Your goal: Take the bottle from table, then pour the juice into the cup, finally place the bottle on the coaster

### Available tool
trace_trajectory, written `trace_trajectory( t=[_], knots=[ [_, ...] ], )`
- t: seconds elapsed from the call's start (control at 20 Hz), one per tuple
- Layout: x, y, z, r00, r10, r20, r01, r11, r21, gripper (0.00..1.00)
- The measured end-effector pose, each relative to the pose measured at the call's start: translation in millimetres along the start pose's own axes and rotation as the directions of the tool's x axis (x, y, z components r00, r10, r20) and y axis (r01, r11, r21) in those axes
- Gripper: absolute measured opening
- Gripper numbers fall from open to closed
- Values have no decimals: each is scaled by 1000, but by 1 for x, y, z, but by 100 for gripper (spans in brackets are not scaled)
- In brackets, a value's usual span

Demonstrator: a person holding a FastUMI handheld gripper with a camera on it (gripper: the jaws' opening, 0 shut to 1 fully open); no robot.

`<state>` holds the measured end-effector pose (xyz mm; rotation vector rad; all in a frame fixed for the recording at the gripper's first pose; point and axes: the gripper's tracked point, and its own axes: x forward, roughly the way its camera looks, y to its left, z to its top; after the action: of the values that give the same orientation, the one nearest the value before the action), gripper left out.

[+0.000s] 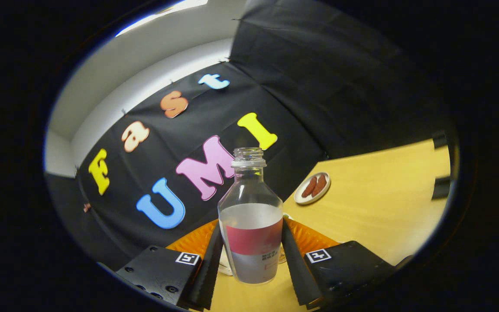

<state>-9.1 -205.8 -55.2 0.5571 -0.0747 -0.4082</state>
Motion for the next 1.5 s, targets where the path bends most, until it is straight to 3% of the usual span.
trace_trajectory(
  t=[0.15, 0.25, 0.4, 0.75, 1.1, 1.5],
  knots=[
    [2, 37, 16, 997, 76, 19, -67, 953, -296, 74],
    [5, 67, 17, 992, 127, 18, -111, 917, -383, 74],
    [16, 100, 6, 987, 162, 18, -141, 900, -412, 74],
    [32, 112, -28, 994, 98, 56, -59, 874, -483, 74],
    [86, 106, -75, 995, 28, 100, 41, 775, -630, 74],
    [158, 72, -138, 987, -75, 143, 148, 778, -611, 75]
  ],
)
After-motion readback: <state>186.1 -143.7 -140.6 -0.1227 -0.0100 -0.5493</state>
